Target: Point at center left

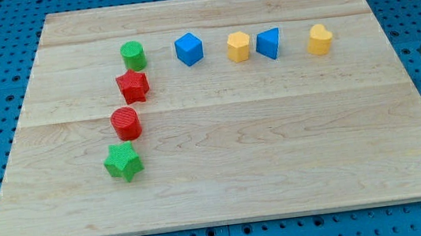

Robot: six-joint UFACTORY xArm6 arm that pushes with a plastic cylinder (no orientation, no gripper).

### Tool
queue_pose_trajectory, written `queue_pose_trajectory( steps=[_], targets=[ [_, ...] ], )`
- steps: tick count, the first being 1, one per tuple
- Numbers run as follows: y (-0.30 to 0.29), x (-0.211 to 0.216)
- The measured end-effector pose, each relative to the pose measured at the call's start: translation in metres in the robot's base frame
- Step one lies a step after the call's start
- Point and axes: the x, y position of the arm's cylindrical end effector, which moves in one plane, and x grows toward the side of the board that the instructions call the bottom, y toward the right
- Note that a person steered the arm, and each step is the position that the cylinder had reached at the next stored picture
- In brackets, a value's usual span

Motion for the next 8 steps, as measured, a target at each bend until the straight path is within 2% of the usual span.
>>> queue_pose_trajectory(
  steps=[1,3,4,5,6,7,8],
  targets=[
    [-0.084,0.035],
    [-0.290,0.100],
    [-0.356,0.160],
    [-0.515,0.162],
    [-0.612,0.124],
    [-0.615,0.045],
    [-0.588,-0.014]
  ],
)
